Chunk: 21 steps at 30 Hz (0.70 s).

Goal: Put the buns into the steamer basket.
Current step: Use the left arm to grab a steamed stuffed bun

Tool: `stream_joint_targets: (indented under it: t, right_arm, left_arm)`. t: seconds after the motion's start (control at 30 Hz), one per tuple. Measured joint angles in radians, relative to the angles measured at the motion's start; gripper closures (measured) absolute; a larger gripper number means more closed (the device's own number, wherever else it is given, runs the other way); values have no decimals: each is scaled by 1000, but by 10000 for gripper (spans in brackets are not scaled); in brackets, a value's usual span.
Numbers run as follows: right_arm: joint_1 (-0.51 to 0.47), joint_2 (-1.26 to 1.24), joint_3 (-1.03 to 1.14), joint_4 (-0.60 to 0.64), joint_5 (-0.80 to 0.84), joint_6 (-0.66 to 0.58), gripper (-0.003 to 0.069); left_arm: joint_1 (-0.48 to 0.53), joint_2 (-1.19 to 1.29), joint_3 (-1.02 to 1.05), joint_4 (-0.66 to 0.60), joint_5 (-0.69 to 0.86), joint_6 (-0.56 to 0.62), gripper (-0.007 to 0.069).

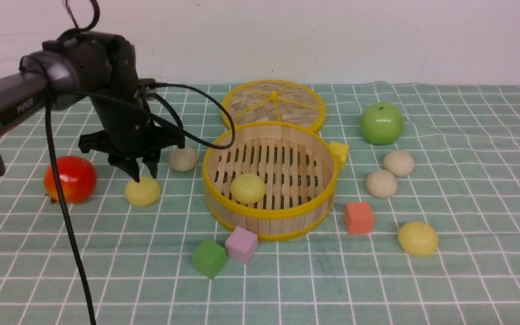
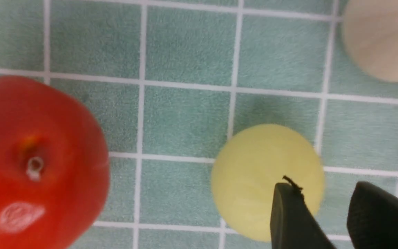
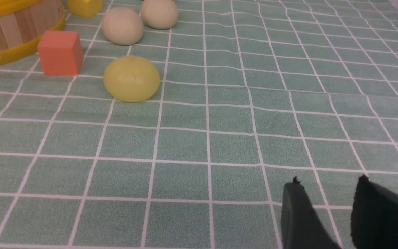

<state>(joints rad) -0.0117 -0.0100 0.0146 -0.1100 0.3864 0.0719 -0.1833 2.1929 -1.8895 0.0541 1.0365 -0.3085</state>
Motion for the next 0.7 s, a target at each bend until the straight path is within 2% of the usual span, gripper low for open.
stream_joint_targets:
  t: [0.23,0.7]
  right_arm:
    - [0,0,0,0,0,0,421]
    - [0,0,0,0,0,0,421]
  left_arm:
    - [0,23,0,73,4,-27,383]
    - [-1,44,-4,82,7,-42,386]
